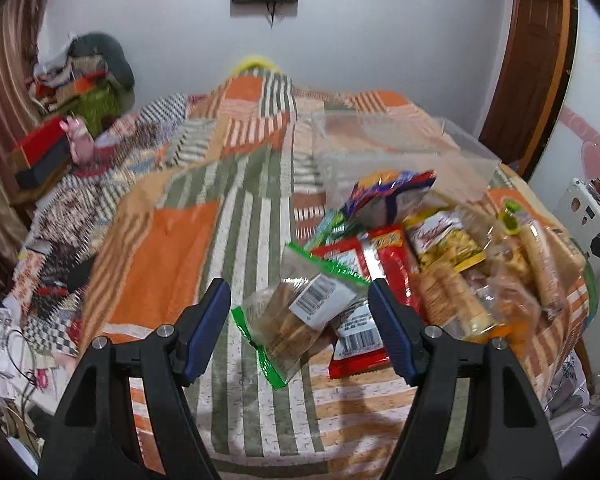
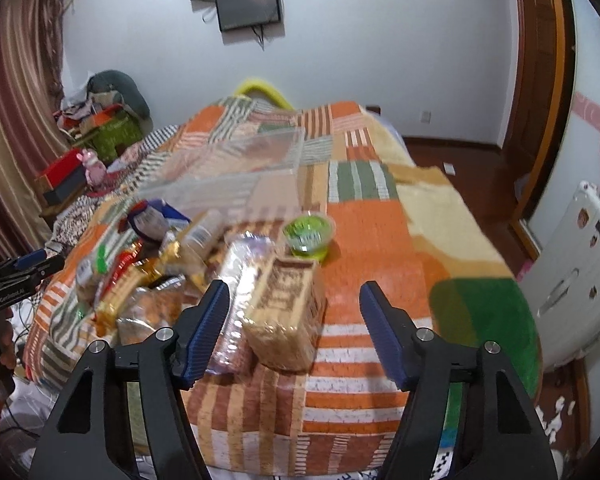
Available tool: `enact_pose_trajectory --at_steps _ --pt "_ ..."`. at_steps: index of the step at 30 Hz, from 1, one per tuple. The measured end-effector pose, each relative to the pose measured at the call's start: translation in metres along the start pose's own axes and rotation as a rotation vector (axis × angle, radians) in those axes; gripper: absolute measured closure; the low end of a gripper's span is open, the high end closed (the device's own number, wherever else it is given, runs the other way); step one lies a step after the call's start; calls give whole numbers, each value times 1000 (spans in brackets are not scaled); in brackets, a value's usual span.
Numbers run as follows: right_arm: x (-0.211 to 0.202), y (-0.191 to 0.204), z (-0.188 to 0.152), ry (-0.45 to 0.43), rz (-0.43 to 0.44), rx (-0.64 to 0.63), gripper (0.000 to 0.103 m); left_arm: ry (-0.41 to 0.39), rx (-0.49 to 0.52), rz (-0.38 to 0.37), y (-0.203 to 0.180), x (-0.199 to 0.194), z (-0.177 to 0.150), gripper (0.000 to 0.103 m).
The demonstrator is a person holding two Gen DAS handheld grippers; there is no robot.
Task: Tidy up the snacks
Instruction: 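Grasp the wrapped bread loaf with the right tool while the left grasps the biscuit bag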
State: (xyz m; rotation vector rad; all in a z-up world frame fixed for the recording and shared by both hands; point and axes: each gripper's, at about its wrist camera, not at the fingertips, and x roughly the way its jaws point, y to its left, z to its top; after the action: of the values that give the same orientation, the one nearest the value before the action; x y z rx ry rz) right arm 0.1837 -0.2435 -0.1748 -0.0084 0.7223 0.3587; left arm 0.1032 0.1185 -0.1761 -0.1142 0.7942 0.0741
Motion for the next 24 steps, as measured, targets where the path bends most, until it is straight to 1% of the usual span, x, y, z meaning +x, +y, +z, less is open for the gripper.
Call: enact_pose_trajectory --at_steps 3,7,10,13,19,22,23,24 --pt "10 -2 -2 38 11 14 39 49 6 -38 5 18 -3 31" --pt "21 -5 -4 74 18 22 39 93 15 -36 7 42 -5 31" --pt "25 -5 -3 86 36 33 39 124 8 -52 8 56 -6 31" --pt "29 -3 -1 96 40 32 39 131 9 -60 7 66 -7 31" --pt "39 5 2 118 45 6 39 110 -21 -84 12 75 -3 31" --pt "45 5 0 139 53 8 39 105 -28 -99 13 77 -2 40" --pt "45 5 0 141 52 7 39 99 -24 -92 13 77 -2 44" --pt "46 5 -1 143 48 5 39 95 -18 -81 12 77 -2 46"
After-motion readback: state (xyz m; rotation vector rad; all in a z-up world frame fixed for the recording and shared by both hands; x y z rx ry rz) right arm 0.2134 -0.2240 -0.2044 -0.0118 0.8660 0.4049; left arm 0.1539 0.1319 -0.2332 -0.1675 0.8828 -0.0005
